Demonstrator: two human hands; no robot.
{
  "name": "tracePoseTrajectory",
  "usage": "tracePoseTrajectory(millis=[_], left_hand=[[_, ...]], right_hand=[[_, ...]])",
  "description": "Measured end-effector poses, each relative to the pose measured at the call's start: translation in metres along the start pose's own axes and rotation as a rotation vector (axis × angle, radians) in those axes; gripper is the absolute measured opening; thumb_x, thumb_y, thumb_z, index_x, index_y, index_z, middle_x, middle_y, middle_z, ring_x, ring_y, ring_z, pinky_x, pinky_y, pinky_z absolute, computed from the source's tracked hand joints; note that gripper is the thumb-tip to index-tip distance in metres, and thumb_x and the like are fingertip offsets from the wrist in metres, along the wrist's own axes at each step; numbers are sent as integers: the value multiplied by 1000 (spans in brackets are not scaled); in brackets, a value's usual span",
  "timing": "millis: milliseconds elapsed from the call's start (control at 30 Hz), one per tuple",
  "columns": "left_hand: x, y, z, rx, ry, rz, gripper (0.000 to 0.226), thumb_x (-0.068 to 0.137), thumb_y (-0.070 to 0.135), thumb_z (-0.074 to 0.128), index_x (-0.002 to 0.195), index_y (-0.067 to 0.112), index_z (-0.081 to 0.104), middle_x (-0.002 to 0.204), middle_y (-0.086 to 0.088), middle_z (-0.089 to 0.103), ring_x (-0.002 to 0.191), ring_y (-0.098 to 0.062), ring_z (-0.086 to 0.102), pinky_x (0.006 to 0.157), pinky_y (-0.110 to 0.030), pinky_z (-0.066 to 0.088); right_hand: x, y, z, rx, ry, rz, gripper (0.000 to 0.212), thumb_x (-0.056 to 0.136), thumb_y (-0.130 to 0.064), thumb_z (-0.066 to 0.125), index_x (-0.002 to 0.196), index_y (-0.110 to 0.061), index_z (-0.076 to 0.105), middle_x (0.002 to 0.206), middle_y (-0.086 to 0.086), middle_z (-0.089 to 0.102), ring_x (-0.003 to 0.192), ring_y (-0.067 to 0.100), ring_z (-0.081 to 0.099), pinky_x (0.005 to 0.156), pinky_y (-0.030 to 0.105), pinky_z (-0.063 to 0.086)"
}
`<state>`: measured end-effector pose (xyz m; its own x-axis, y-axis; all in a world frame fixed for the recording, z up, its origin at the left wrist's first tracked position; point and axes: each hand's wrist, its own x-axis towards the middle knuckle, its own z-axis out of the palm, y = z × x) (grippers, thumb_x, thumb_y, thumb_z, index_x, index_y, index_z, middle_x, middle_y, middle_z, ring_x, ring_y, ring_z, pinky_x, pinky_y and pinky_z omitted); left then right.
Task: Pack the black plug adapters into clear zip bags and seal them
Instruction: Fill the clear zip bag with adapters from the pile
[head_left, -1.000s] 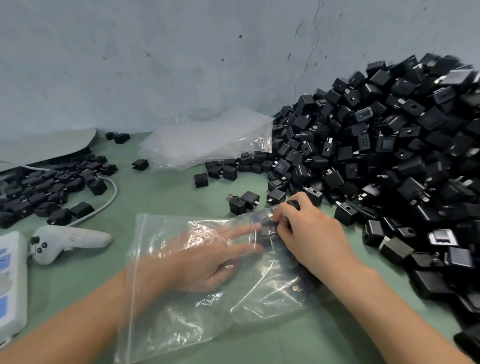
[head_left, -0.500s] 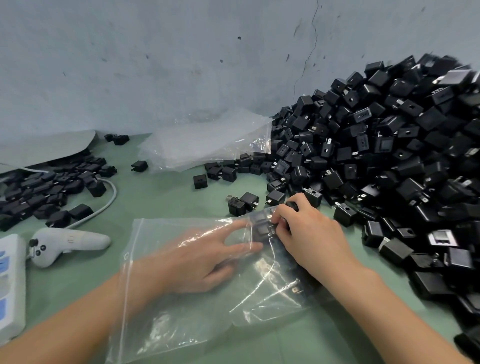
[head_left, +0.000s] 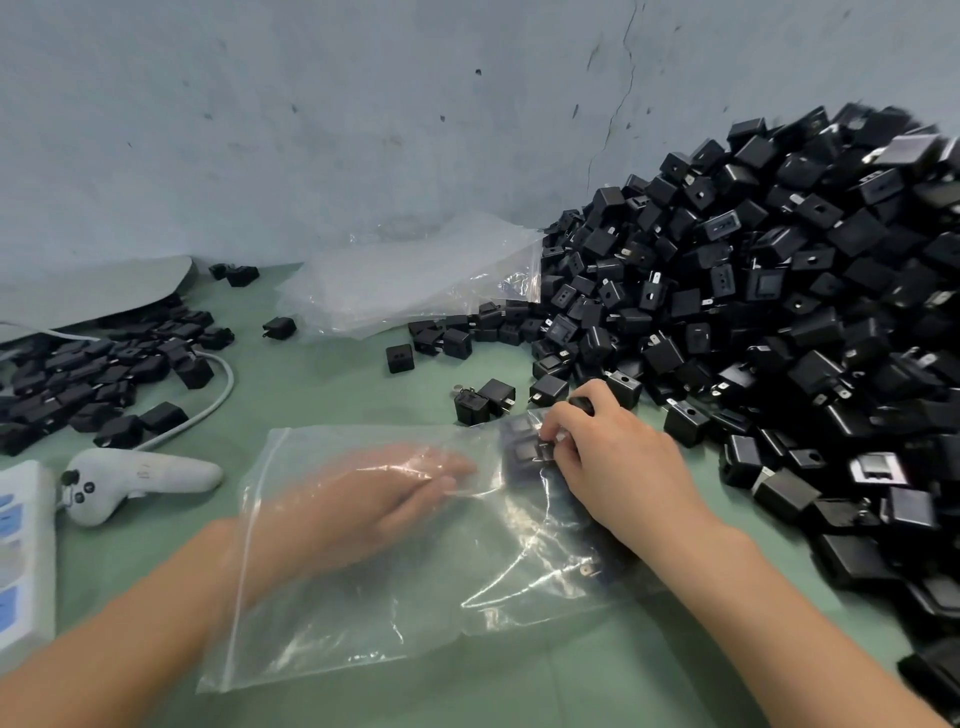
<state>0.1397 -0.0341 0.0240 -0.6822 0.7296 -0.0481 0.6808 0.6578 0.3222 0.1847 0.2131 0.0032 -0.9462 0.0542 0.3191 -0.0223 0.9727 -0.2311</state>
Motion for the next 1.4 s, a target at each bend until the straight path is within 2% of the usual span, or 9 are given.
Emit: tracePoseTrajectory(millis=[67,267,433,533,667,967,1100,1200,1400], left_hand=[[-17,-8,-6,-242,182,-118,39,97,51,41,118,36,71,116,20,70,105,9,62,88,-9,47],[-90,-63,-30,-672,503,-384,25,100,28,53,102,36,77,101,1,76,88,-15,74,70,-22,60],[-94,-48,-51,-826,927,-467,41,103,16,44,88,33,78,80,-3,70,60,-7,65,52,-19,56],[-74,16,-46,-1022,758,-333,26,99,25,52,95,23,77,81,-7,72,66,-19,69,60,-28,60],[-55,78,-23,-1167,478,-348,37,85,51,70,103,19,74,85,-7,73,74,-23,70,64,-34,60],[-61,60,-16,-1182,590,-394,35,82,39,65,109,17,67,94,-1,76,85,-13,70,63,-25,57],[-94,-9,-23,-589,904,-528,27,85,60,62,100,38,63,91,10,72,83,-9,67,68,-30,54],[-117,-50,-5,-217,738,-731,46,76,65,61,108,31,61,100,8,57,85,-6,57,78,-35,44],[-112,-54,15,-187,444,-594,39,74,57,76,108,48,58,97,15,45,87,-5,55,75,-29,43]], right_hand=[[-1,0,-1,15,7,9,16,103,-27,43,111,-32,57,118,-6,43,76,16,49,56,30,37],[4,4,-20,131,67,20,27,95,-10,53,111,-30,62,119,-9,45,67,13,52,51,30,38],[9,-24,-62,1559,7,283,35,94,2,53,95,-26,75,119,3,64,95,15,73,55,27,55],[-1,-57,-61,1946,-124,340,34,94,5,54,91,-21,75,115,9,70,104,25,72,54,29,55],[-18,-90,-45,1872,-205,209,39,94,6,50,89,-23,75,108,8,73,106,19,71,61,28,56],[-34,-110,-28,1505,-64,65,36,95,5,49,91,-23,72,95,-9,69,88,10,68,64,30,60],[-22,-84,-25,1407,94,202,37,92,3,53,85,-28,71,85,3,66,94,24,67,56,29,57],[-12,-54,-26,1247,168,314,35,92,-3,54,86,-34,70,82,1,71,76,20,71,58,47,60],[-3,-29,-14,1132,270,422,35,94,-6,54,84,-37,68,100,9,65,63,5,65,71,35,63]])
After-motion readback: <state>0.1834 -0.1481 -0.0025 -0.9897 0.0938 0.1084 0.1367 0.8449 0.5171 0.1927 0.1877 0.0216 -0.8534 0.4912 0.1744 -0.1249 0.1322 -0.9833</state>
